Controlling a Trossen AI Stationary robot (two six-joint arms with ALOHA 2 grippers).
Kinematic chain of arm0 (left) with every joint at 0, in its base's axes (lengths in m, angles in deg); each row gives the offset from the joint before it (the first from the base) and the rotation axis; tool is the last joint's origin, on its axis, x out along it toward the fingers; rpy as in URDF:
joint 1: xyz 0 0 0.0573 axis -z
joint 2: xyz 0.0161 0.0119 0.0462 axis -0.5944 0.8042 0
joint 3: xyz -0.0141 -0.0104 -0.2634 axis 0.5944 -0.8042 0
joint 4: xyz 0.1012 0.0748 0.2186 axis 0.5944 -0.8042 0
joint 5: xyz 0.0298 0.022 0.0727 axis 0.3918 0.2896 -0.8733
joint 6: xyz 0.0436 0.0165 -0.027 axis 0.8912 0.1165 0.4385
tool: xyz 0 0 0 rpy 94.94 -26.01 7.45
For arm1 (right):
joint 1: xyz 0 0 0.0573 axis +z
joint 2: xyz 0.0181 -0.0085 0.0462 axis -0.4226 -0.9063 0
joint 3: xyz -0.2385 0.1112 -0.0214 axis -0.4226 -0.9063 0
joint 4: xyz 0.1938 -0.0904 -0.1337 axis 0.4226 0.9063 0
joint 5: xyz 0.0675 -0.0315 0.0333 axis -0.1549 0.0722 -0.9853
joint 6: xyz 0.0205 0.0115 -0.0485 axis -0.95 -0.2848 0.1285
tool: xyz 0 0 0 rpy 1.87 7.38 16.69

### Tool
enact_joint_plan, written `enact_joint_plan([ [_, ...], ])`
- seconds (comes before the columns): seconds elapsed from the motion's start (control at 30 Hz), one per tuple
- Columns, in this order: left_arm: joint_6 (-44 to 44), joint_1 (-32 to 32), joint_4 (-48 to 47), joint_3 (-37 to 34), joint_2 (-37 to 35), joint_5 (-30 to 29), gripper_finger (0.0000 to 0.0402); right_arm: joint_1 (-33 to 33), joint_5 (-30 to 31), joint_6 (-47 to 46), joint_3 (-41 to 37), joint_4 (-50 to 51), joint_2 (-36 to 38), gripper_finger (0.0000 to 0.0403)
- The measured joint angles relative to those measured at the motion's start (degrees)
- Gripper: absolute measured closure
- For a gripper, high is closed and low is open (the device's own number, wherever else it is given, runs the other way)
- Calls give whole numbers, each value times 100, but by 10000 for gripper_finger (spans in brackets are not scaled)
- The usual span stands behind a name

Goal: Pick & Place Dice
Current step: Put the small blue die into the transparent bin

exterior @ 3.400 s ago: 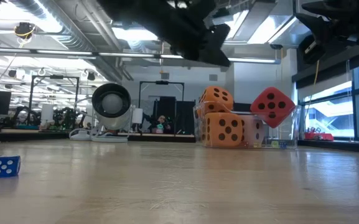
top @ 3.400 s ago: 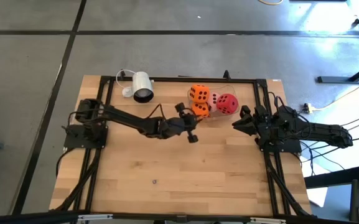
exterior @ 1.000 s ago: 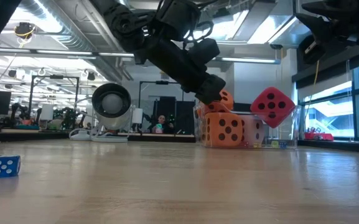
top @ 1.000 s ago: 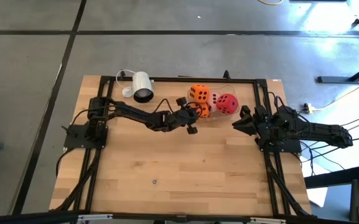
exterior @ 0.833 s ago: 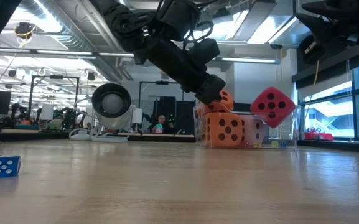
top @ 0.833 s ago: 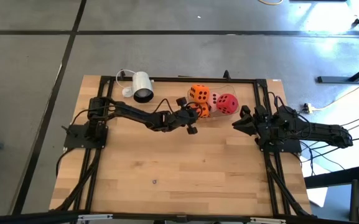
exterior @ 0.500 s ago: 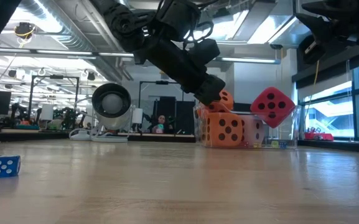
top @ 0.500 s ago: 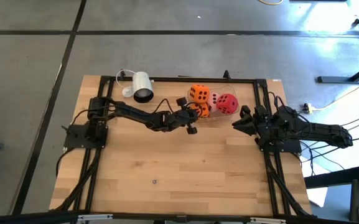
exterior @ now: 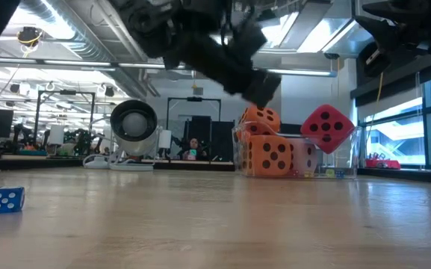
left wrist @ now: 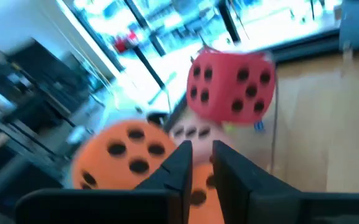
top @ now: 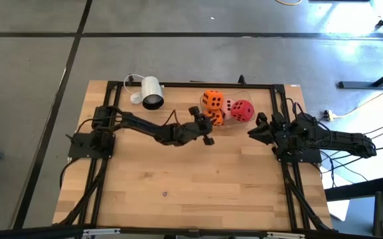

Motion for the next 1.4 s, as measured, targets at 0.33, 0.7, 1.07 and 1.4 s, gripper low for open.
enact_joint_plan([
  [0.33,-4,763,-296,0,-701,-1165,306,0,0,0,0,-2,0,328],
  [0.7,-2482,1748,-3485,2,-1362,-598,308,0,0,0,0,0,0,328],
  [1.07,-5134,2313,-5114,0,-1362,2020,319,0,0,0,0,0,0,328],
  [1.4,-7125,2915,-6321,0,-1325,2838,327,-1,0,0,0,0,0,328],
])
